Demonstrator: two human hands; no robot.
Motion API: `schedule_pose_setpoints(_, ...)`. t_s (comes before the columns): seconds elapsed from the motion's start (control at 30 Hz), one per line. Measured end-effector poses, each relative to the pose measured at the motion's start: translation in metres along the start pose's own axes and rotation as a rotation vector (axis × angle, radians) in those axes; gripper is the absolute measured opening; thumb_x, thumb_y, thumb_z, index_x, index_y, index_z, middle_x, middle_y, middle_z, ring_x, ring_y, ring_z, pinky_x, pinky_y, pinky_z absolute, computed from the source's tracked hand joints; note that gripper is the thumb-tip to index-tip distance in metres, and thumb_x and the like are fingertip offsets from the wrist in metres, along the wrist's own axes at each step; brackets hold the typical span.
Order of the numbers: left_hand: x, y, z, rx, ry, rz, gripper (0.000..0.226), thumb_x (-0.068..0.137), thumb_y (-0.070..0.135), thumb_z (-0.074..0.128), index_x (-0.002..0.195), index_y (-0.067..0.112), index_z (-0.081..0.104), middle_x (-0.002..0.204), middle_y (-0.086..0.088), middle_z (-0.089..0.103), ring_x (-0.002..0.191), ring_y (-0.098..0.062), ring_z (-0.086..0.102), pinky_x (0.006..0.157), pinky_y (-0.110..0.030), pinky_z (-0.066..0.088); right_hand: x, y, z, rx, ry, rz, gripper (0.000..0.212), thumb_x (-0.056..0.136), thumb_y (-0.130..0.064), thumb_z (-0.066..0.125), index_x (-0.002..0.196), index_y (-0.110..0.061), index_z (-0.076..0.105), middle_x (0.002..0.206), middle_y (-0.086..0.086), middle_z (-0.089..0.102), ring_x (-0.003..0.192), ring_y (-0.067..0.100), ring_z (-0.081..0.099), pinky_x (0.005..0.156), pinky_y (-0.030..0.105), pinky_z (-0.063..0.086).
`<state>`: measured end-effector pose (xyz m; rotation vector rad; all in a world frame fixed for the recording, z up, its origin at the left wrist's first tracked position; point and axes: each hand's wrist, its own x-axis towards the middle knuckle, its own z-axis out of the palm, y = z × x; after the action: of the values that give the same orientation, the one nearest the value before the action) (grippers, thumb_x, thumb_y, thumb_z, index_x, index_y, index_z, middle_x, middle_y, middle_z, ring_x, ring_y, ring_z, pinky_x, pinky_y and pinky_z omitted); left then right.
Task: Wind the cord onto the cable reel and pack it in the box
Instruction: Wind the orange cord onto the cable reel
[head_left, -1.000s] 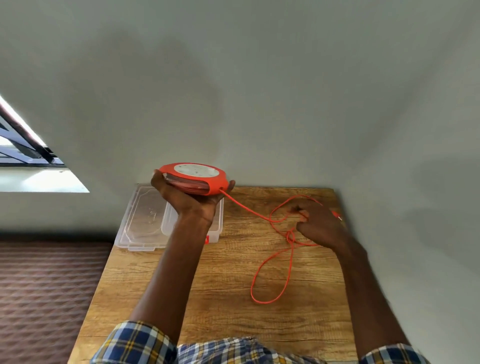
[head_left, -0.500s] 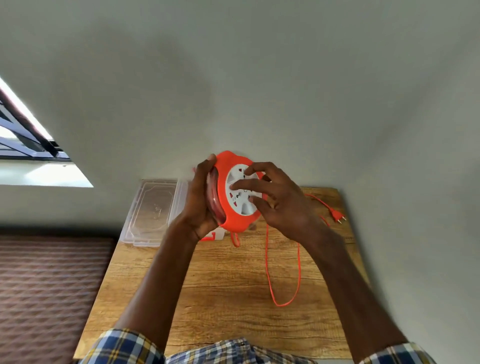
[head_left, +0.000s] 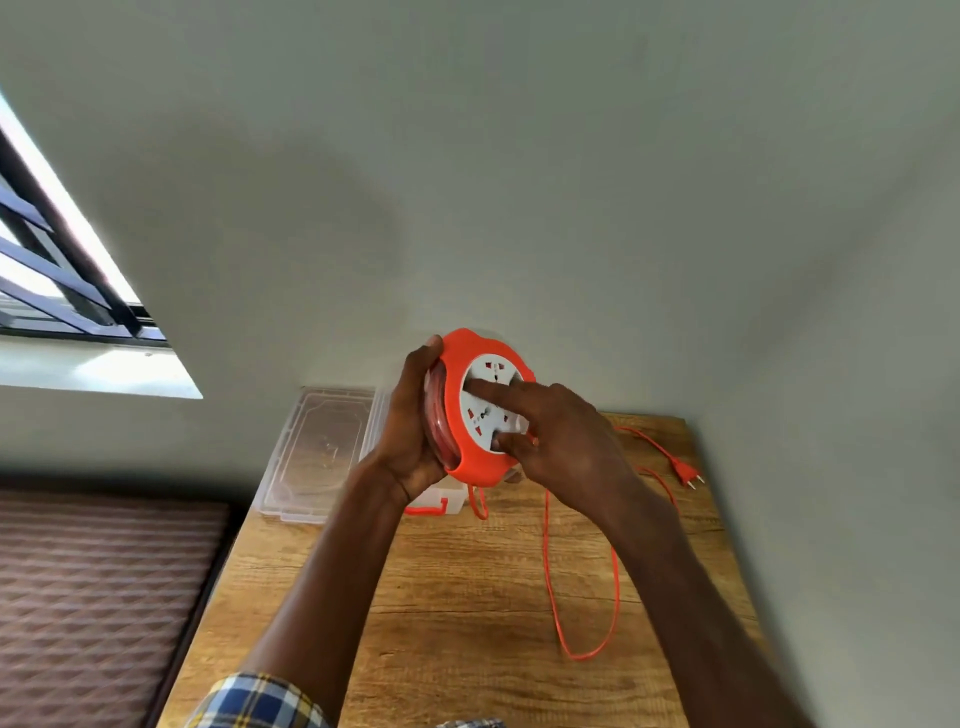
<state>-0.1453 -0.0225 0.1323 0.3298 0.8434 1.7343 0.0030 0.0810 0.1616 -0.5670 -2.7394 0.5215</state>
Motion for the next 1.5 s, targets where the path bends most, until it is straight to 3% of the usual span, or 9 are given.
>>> schedule_pose_setpoints(0.17, 0.003, -0.003, 0.01, 0.057, 0.003, 0.004, 0.059, 0.102, 0.062, 0.048, 0.126, 0.017, 0.077, 0.125, -0.02, 0.075, 0.112, -0.034, 0.074, 0.09, -0.046, 0.062, 0.0, -0.002, 0.001, -0.075, 0.106, 0.158, 0.067, 0.08, -0.047, 0.073, 0.143, -0.051, 0.052, 0.135, -0.002, 0.07, 0.114, 0.025, 0.07, 0.089, 0.038, 0.059)
schedule_pose_setpoints(0.37, 0.009, -0.005, 0.014, 0.129, -0.023, 0.015, 0.058, 0.101, 0.061, 0.049, 0.129, 0.019, 0.076, 0.129, -0.02, 0.073, 0.116, -0.035, 0.073, 0.09, -0.043, 0.061, 0.004, -0.011, 0.01, 0.575, 0.219, 0.597, 0.078, 0.069, -0.068, 0.071, 0.14, -0.036, 0.061, 0.14, -0.006, 0.066, 0.117, 0.015, 0.066, 0.087, 0.03, 0.054)
schedule_pose_setpoints(0.53, 0.015, -0.005, 0.015, 0.092, 0.034, -0.003, 0.065, 0.099, 0.066, 0.047, 0.131, 0.016, 0.074, 0.133, -0.022, 0.071, 0.117, -0.038, 0.071, 0.093, -0.049, 0.06, -0.01, -0.003, -0.002, 0.342, 0.178, 0.417, 0.058, 0.091, -0.062, 0.064, 0.145, -0.049, 0.048, 0.118, -0.01, 0.076, 0.083, 0.014, 0.072, 0.079, 0.04, 0.063)
schedule_pose_setpoints(0.7, 0.015, -0.008, 0.011, 0.034, 0.019, -0.059, 0.07, 0.097, 0.072, 0.046, 0.132, 0.018, 0.074, 0.135, -0.021, 0.07, 0.114, -0.038, 0.072, 0.092, -0.053, 0.059, -0.015, 0.018, -0.012, 0.159, 0.118, 0.085, 0.044, 0.097, -0.026, 0.071, 0.131, -0.052, 0.063, 0.139, -0.015, 0.055, 0.095, 0.009, 0.067, 0.079, 0.029, 0.06)
schedule_pose_setpoints(0.93, 0.015, -0.017, 0.018, 0.067, -0.053, -0.157, 0.065, 0.092, 0.071, 0.052, 0.122, 0.02, 0.08, 0.122, -0.016, 0.076, 0.106, -0.034, 0.076, 0.087, -0.048, 0.063, -0.021, 0.042, -0.018, 0.294, -0.17, 0.016, 0.061, 0.095, -0.018, 0.071, 0.136, -0.059, 0.055, 0.154, -0.017, 0.048, 0.132, 0.008, 0.053, 0.095, 0.015, 0.046)
schedule_pose_setpoints(1.07, 0.016, -0.018, 0.025, 0.064, -0.018, -0.141, 0.066, 0.098, 0.069, 0.046, 0.123, 0.018, 0.079, 0.122, -0.018, 0.076, 0.106, -0.035, 0.075, 0.086, -0.049, 0.063, -0.023, 0.035, -0.009, 0.092, 0.053, 0.068, 0.065, 0.091, -0.023, 0.072, 0.137, -0.062, 0.05, 0.151, -0.013, 0.055, 0.133, 0.018, 0.056, 0.098, 0.04, 0.056)
schedule_pose_setpoints(1.2, 0.017, -0.013, 0.032, 0.11, -0.027, -0.088, 0.062, 0.099, 0.063, 0.05, 0.123, 0.014, 0.078, 0.121, -0.02, 0.075, 0.106, -0.034, 0.075, 0.086, -0.044, 0.063, -0.026, 0.019, 0.007, 0.204, 0.307, 0.295, 0.069, 0.073, -0.06, 0.071, 0.133, -0.071, 0.039, 0.114, -0.017, 0.076, 0.103, 0.005, 0.071, 0.086, 0.032, 0.061)
schedule_pose_setpoints(1.3, 0.017, -0.016, 0.033, 0.127, -0.018, -0.081, 0.062, 0.101, 0.062, 0.049, 0.126, 0.012, 0.075, 0.123, -0.021, 0.074, 0.107, -0.034, 0.074, 0.089, -0.046, 0.063, -0.022, 0.015, 0.015, 0.298, 0.366, 0.468, 0.073, 0.071, -0.083, 0.059, 0.135, -0.047, 0.06, 0.108, -0.012, 0.078, 0.096, 0.007, 0.073, 0.082, 0.037, 0.062)
schedule_pose_setpoints(1.5, 0.013, -0.022, 0.034, 0.073, -0.078, -0.118, 0.066, 0.1, 0.068, 0.043, 0.126, 0.017, 0.078, 0.127, -0.017, 0.075, 0.113, -0.033, 0.074, 0.087, -0.046, 0.062, -0.031, 0.02, 0.009, 0.084, 0.45, 0.362, 0.08, 0.081, -0.092, 0.043, 0.134, -0.037, 0.066, 0.083, -0.009, 0.079, 0.078, 0.009, 0.075, 0.069, 0.031, 0.061)
